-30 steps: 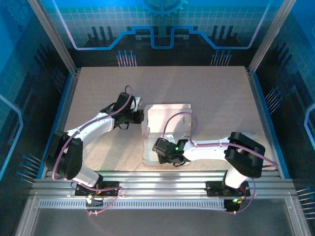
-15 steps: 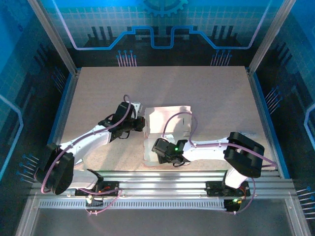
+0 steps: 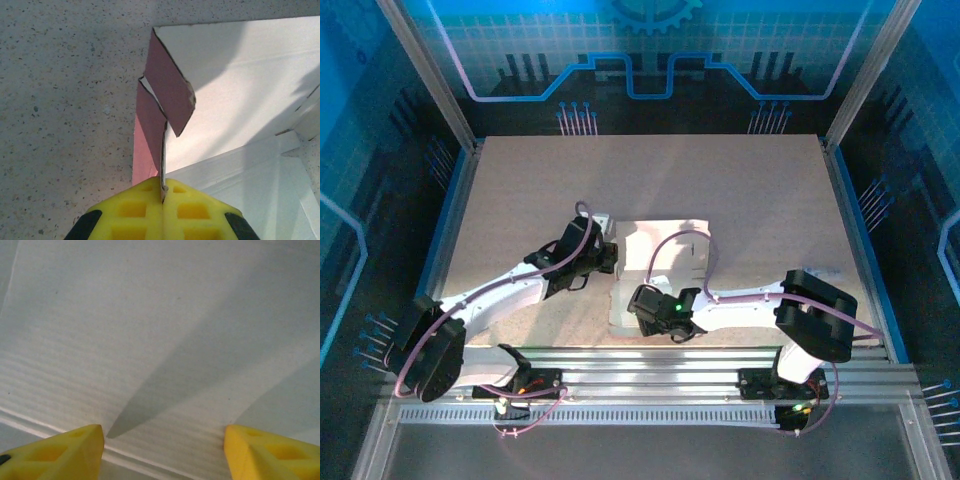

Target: Fold the paper box

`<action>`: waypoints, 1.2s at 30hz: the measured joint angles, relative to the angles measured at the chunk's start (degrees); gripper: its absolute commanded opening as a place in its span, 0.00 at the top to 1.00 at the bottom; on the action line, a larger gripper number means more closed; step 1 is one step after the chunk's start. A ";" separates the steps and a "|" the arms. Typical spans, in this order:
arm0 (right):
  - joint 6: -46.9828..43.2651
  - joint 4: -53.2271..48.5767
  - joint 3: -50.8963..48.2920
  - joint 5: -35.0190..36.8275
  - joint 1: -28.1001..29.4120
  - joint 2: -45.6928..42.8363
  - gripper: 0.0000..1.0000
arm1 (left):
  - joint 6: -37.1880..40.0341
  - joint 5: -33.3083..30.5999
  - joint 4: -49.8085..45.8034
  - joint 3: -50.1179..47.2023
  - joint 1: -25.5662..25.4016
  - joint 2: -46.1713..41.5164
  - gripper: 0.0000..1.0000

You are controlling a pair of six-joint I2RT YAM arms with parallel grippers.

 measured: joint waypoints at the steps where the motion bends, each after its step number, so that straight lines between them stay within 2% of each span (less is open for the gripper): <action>1: -0.15 0.39 0.00 -0.24 0.13 0.00 0.35 | -0.09 -0.39 0.00 -0.35 -0.31 -0.42 0.95; 11: -0.42 5.01 -0.66 -2.36 0.46 0.00 0.35 | -3.43 -2.45 -0.15 -4.46 -2.49 -4.46 0.95; 25: -1.03 8.44 -1.20 -4.28 0.83 -0.33 0.36 | -4.48 -4.31 -0.83 -4.76 -2.75 -4.55 0.94; 36: -3.52 8.15 -1.44 -4.83 0.74 -8.22 0.36 | -4.44 -4.28 -0.15 -5.14 -2.91 -4.57 0.93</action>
